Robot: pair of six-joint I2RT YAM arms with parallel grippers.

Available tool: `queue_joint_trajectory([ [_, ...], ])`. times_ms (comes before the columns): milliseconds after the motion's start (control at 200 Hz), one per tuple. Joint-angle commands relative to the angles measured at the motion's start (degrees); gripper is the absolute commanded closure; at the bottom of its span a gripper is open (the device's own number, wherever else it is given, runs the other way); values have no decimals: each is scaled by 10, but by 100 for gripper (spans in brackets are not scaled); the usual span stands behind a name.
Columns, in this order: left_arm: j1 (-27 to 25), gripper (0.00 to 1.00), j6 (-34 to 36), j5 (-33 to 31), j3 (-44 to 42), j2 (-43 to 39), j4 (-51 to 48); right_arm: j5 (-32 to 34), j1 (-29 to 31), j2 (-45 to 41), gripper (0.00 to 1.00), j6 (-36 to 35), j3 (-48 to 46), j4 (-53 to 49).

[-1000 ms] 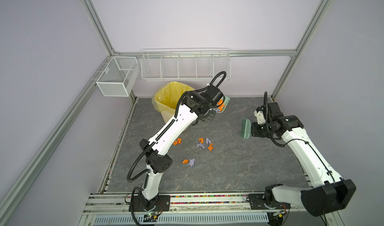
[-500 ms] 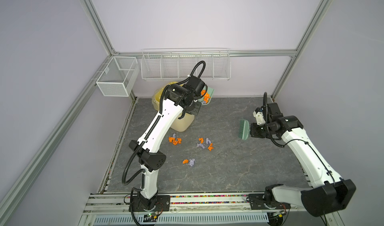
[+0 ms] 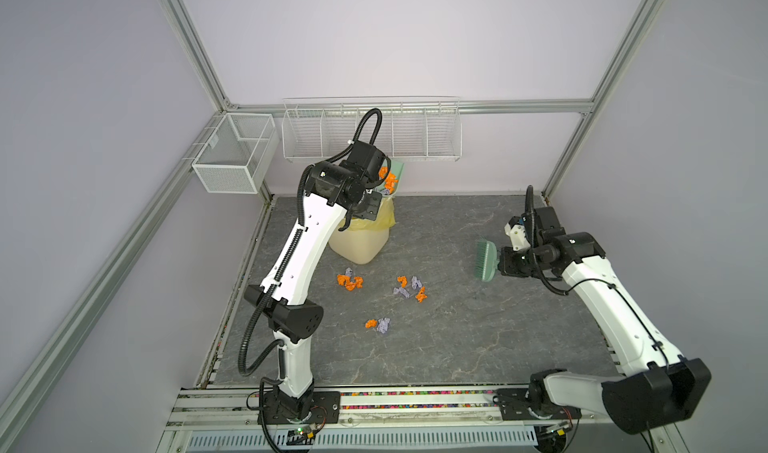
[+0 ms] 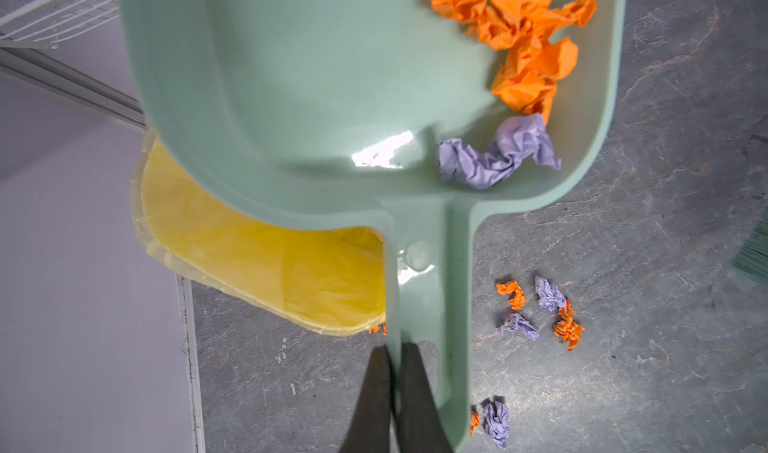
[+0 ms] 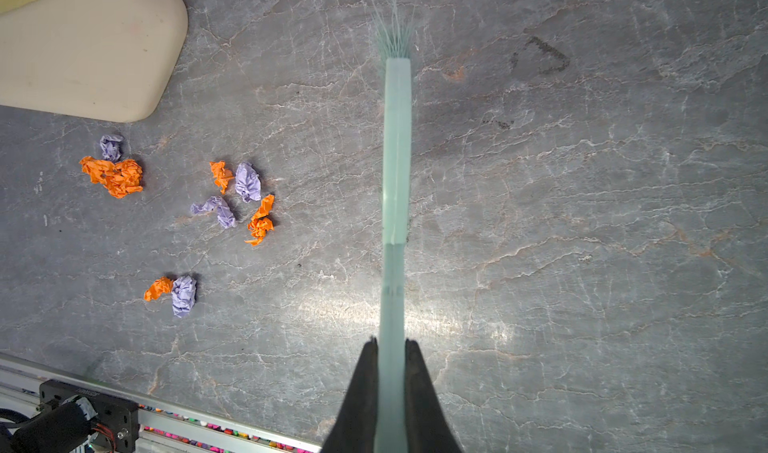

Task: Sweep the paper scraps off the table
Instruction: 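Raise the green dustpan over the yellow bin with the left gripper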

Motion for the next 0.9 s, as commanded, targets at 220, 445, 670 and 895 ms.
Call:
queue_joint_trajectory([
  [220, 11, 100, 1, -94, -20, -27, -11, -16, -3, -29, 93, 6, -36, 17],
  [445, 13, 100, 1, -147, -38, -31, -15, -24, -3, -19, 93, 2, -24, 22],
  [670, 14, 100, 5, -207, -120, -56, 0, -33, -3, -24, 93, 7, -36, 29],
  [895, 18, 100, 12, -265, -150, -69, 13, -30, -3, -22, 93, 4, -35, 27],
])
